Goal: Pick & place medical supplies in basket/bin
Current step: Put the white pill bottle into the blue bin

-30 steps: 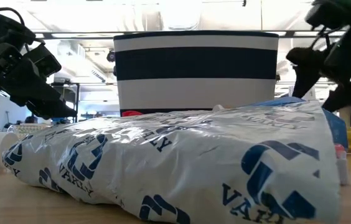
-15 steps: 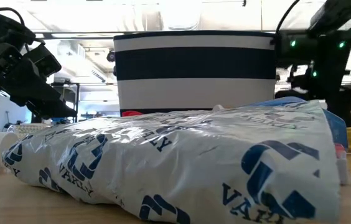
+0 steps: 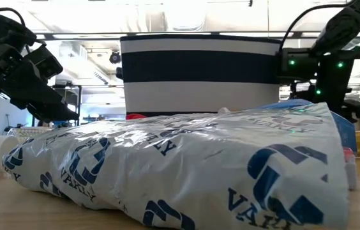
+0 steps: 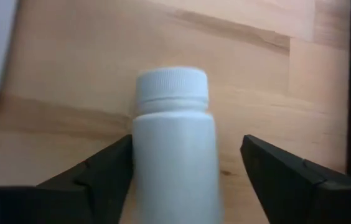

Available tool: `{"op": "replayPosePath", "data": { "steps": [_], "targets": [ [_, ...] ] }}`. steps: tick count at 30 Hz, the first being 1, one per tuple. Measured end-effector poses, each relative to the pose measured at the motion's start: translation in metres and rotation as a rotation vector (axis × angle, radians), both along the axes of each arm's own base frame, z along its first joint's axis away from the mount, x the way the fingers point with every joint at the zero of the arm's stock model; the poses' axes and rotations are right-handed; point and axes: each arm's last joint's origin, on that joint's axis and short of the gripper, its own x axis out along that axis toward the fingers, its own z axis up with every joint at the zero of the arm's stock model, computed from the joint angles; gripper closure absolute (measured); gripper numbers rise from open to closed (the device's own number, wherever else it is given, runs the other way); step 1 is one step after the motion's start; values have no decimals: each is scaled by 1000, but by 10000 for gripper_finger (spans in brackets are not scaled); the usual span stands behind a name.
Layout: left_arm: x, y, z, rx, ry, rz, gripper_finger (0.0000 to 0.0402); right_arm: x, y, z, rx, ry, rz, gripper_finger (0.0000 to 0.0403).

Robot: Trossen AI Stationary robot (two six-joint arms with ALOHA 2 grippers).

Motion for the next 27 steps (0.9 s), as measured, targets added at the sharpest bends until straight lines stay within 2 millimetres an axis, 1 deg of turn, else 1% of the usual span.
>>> {"op": "replayPosePath", "data": {
  "steps": [5,8,11,14,18,21,24,27],
  "targets": [
    [0,0,0,0,0,0,107,-3,2,-4,49,15,32,204],
    [0,0,0,0,0,0,107,-5,3,-5,72,18,49,235],
    [0,0,0,0,0,0,107,-5,6,-2,104,5,94,242],
    [0,0,0,0,0,0,107,-6,11,5,157,-41,126,242],
    [0,0,0,0,0,0,107,-8,19,24,255,-134,174,236],
    [0,0,0,0,1,0,107,-14,28,37,358,-188,240,235],
    [0,0,0,0,0,0,107,-13,38,59,432,-327,459,234],
    [0,0,0,0,0,0,107,-14,47,84,479,-500,609,234]
  ]
}}
